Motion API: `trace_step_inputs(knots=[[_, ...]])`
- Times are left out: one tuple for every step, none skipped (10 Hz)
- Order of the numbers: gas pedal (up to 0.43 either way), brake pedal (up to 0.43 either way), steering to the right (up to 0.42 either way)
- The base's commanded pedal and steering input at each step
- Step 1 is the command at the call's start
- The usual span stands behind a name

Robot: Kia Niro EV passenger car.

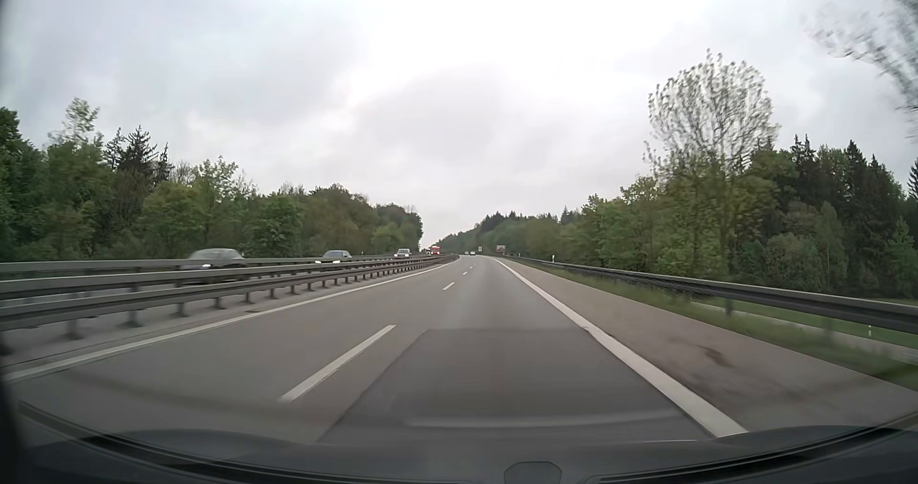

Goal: Follow the waypoints while adhering to traffic rules and regulations

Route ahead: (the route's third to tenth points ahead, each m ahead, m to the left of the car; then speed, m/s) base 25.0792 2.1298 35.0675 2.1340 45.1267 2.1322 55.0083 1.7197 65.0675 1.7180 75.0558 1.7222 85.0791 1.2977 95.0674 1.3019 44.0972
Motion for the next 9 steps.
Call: trace_step_inputs(knots=[[0.539, 0.000, -0.001], [0.539, 0.000, -0.001], [0.539, 0.000, -0.001], [0.539, 0.000, -0.001], [0.539, 0.000, 0.000], [0.539, 0.000, -0.001], [0.539, 0.000, -0.002], [0.539, 0.000, -0.003], [0.539, 0.000, -0.003]])
